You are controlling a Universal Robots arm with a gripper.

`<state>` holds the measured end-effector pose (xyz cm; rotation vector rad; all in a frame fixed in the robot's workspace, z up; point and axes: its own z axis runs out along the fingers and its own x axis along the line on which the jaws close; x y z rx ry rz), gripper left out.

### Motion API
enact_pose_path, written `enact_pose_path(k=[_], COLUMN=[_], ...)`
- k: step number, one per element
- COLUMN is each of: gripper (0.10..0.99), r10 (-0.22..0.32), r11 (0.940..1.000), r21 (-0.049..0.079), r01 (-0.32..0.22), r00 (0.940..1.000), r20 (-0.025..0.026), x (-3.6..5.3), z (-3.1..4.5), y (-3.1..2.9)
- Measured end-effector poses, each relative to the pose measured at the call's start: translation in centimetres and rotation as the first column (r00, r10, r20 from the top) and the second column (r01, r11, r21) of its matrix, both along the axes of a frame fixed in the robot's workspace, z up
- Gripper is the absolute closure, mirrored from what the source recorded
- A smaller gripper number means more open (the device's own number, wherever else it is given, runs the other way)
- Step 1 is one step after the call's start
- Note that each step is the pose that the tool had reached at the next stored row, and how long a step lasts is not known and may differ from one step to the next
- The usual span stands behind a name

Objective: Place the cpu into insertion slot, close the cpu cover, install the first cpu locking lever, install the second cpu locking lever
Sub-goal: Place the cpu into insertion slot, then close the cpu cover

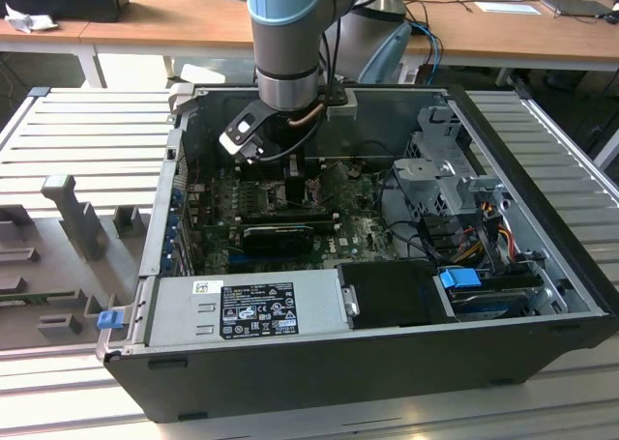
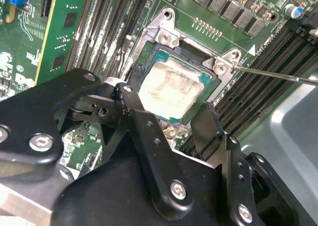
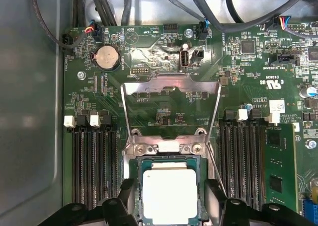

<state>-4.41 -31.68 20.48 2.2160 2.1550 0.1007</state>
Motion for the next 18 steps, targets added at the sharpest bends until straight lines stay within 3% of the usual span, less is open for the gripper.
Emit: enact_pose_path(k=[3,4,5,7,8,9,11,13,18], gripper=[0.439,0.569,0.569,0.69,0.812,0.812,0.933,0.98,0.98], r10=[0.0,0.0,0.0,0.0,0.0,0.0,0.0,0.0,-0.001], r11=[1.0,1.0,1.0,1.0,1.0,1.0,1.0,1.0,1.0], r21=[0.0,0.0,0.0,0.0,0.0,0.0,0.0,0.0,0.001], r01=[0.0,0.0,0.0,0.0,0.0,0.0,0.0,0.0,0.001], r00=[1.0,1.0,1.0,1.0,1.0,1.0,1.0,1.0,1.0], r20=[-0.0002,-0.001,-0.0016,-0.0023,-0.0025,-0.0023,-0.0025,-0.0025,-0.0024], x=[0.0,0.0,0.01,0.01,0.01,0.01,0.01,0.01,0.01], z=[0.43,0.53,0.62,0.78,0.89,0.92,1.0,1.12,1.79], y=[0.0,0.0,0.0,0.0,0.0,0.0,0.0,0.0,0.0])
